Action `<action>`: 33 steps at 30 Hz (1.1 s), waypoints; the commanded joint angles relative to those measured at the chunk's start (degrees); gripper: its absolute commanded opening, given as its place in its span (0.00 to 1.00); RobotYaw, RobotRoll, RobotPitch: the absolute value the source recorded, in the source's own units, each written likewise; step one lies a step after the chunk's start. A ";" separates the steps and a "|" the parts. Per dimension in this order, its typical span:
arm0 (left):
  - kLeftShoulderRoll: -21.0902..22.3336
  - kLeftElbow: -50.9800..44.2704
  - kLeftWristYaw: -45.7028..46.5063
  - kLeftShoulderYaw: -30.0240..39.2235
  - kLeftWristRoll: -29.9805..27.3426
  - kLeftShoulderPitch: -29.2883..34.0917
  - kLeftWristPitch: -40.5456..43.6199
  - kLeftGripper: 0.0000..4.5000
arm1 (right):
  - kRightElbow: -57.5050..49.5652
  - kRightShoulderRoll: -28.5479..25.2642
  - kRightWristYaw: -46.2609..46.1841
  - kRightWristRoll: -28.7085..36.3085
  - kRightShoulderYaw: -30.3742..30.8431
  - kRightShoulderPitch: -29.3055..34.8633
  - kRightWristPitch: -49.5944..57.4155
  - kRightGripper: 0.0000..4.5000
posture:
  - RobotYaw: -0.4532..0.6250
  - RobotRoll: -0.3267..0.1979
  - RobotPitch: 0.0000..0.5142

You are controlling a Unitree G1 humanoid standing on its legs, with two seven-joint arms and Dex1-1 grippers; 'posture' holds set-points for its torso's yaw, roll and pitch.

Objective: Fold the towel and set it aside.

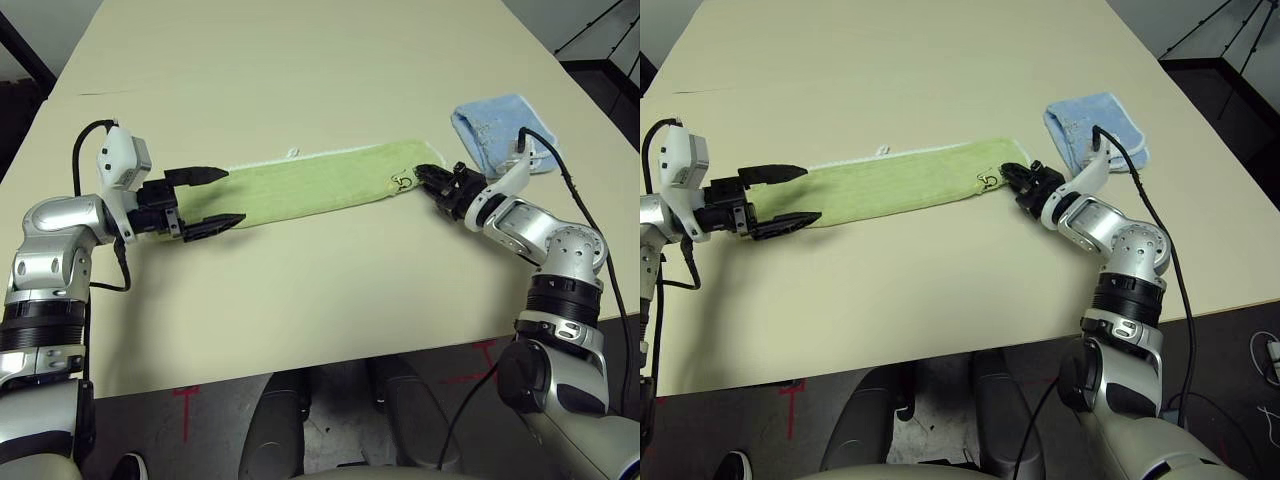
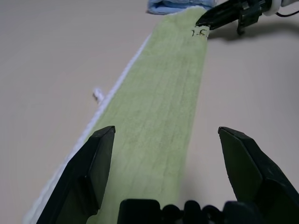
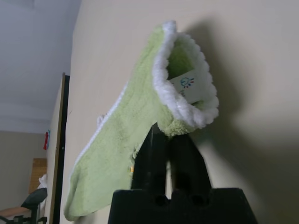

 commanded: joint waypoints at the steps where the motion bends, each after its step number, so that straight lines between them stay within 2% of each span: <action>1: -0.19 1.43 -1.18 0.33 -0.43 0.40 -1.60 1.00 | -1.21 -0.26 -1.11 0.94 -0.26 1.70 0.14 0.01 | 0.37 0.62 0.45; 8: -0.60 5.94 -2.81 -0.07 0.10 -0.05 -5.10 1.00 | -3.01 -1.49 -2.13 1.62 -1.33 3.85 -0.16 0.01 | 0.37 0.62 0.44; 14: -0.82 12.11 -5.06 -0.39 0.81 -1.41 -9.23 1.00 | -8.23 -3.76 -4.00 6.08 -3.04 8.61 2.72 0.01 | 0.35 0.62 0.43; 23: -1.48 17.07 -6.47 -0.82 1.65 -3.77 -12.30 1.00 | -12.73 -2.36 -8.89 12.52 -3.76 11.31 1.76 0.01 | 0.35 0.62 0.43; 33: -1.00 13.35 -6.35 -0.55 0.92 -2.41 -10.57 1.00 | -10.68 -4.91 -9.49 12.69 -3.05 11.18 -3.61 0.01 | 0.35 0.62 0.43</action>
